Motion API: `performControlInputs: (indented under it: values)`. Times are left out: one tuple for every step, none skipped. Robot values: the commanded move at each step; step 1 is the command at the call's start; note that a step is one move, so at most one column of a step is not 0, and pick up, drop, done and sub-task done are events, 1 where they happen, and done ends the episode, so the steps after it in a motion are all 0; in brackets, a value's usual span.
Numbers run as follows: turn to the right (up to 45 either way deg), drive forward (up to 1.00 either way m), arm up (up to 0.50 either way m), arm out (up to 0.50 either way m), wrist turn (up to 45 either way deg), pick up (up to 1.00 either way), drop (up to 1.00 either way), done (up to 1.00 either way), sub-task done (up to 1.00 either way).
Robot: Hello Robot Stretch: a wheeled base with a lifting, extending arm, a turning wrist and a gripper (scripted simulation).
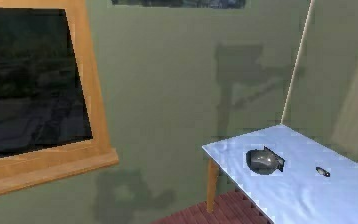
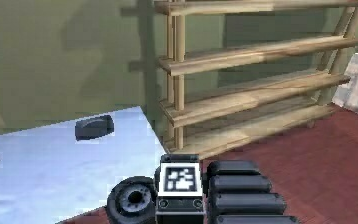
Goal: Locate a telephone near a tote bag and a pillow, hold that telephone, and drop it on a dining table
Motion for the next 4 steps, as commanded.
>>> performControlInputs:
  values:
    - [0.0,0.30,0.00,0.00,0.0,0.00,0.00,0.00,0.00]
    - [-45.0,0.00,0.00,0.00,0.0,0.00,0.00,0.00,0.00]
    - [-45.0,0.00,0.00,0.00,0.0,0.00,0.00,0.00,0.00]
    - [-45.0,0.00,0.00,0.00,0.0,0.00,0.00,0.00,0.00]
